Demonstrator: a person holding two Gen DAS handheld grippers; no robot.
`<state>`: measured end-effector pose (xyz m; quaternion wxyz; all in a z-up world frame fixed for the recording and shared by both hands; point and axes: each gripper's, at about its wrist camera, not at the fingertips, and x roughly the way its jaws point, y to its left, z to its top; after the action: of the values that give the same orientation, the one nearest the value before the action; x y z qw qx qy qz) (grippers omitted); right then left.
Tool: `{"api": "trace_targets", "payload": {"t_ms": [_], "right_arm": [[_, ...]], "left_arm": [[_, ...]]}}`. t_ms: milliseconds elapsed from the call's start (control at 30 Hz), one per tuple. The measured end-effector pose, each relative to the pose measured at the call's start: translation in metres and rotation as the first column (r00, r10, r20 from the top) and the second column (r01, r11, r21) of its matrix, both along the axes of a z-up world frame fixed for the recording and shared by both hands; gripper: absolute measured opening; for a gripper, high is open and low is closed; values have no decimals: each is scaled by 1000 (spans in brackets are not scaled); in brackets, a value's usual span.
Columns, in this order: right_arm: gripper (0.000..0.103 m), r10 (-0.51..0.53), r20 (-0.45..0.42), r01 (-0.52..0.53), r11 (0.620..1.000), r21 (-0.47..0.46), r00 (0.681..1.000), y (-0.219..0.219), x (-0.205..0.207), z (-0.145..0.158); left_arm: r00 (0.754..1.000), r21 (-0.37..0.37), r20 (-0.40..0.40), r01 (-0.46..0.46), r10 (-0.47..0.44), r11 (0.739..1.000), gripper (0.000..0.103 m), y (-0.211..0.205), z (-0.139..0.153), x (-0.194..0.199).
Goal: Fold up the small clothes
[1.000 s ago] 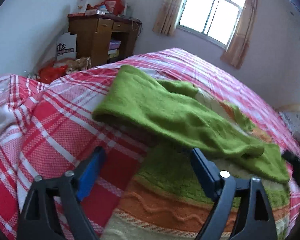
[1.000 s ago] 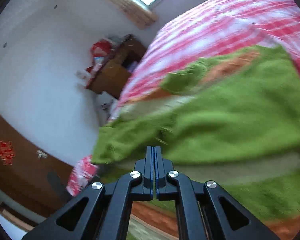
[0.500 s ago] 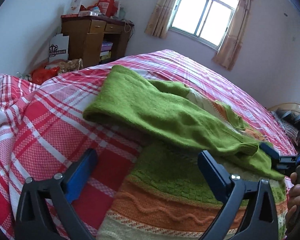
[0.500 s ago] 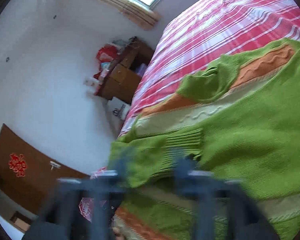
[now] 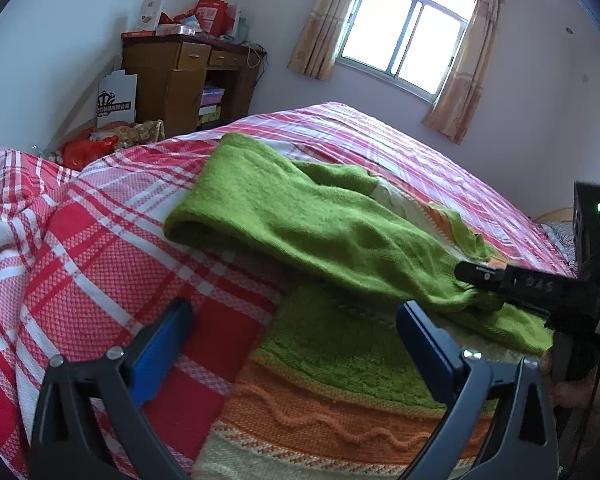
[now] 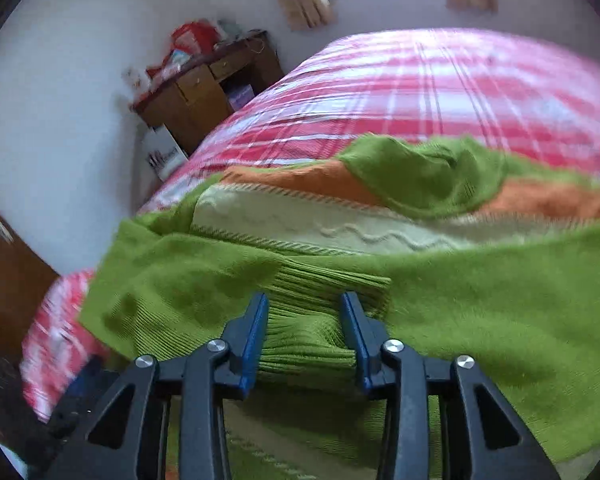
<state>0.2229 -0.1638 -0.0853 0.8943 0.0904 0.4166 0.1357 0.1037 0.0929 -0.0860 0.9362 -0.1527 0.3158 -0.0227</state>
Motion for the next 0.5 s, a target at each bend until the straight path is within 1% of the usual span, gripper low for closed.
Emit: {"api": "trace_targets", "payload": {"t_ms": [33,100,133,200,267,367,400,500], "right_arm": [[10,11,2,-11,999,-41,1000,6,-1,0],[7,22,9,-22,995,-93,1000,13,-3,4],[7,29,22,-27,995,-100,999,14,-4,10],[7,35,79,-27,995,-100,996,16,-9,30],[7,33,156,-15,994,-112,987,15,-14,59],[7,21,279,22,988,-151,960,10,-20,107],[7,13,328,45,985,-169,945,4,-23,127],[7,-12,418,109,972,-209,908,-16,-39,168]], "left_arm": [[1000,8,-2,-2,2,1000,103,-1,0,0],[1000,13,-3,-3,3,1000,103,-3,1,-1],[1000,13,-3,-3,3,1000,103,-3,1,-1],[1000,13,-3,-3,3,1000,103,-3,1,-1],[1000,17,-6,-4,4,1000,103,-3,1,0],[1000,24,-10,-5,5,1000,103,-2,1,0],[1000,24,-10,-5,5,1000,103,-2,1,0],[1000,25,-11,-5,5,1000,103,-2,1,1]]}}
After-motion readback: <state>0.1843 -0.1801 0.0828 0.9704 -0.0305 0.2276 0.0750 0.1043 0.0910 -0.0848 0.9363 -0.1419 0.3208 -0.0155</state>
